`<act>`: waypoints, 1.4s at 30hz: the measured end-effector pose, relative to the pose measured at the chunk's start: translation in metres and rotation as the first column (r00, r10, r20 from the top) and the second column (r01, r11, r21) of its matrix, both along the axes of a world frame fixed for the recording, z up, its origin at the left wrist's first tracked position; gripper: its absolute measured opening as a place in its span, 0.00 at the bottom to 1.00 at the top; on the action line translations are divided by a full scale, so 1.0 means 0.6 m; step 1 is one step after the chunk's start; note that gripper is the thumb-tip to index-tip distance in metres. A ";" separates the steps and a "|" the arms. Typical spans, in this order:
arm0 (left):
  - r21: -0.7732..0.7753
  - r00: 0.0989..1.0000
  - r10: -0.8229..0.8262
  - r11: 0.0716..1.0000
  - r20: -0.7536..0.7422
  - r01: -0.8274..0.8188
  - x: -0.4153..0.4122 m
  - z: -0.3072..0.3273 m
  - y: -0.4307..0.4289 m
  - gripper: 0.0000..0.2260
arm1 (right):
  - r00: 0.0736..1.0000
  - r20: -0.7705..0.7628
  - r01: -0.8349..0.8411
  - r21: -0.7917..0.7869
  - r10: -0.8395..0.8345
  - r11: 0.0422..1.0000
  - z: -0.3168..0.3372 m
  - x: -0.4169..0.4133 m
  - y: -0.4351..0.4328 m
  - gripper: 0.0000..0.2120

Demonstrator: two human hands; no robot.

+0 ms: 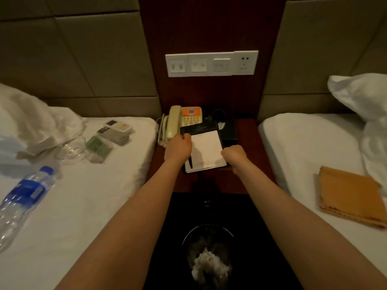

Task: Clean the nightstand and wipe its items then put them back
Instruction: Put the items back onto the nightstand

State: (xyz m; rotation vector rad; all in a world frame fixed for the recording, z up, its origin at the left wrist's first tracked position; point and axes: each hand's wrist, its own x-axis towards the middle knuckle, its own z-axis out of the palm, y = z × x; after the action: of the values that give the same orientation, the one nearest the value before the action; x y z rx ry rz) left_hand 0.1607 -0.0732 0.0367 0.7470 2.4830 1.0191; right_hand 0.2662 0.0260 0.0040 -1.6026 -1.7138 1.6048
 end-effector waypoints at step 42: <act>0.008 0.985 -0.138 0.990 0.103 0.138 0.077 -0.164 0.449 0.16 | 0.943 -0.186 0.265 -0.083 -0.277 0.961 -0.124 0.080 0.345 0.08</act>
State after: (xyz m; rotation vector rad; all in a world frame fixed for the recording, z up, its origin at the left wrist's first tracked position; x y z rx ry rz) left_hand 0.2069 0.1961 -0.0619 0.8318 2.3084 0.9834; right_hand 0.3144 0.2330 -0.0703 -1.5673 -1.2963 1.6234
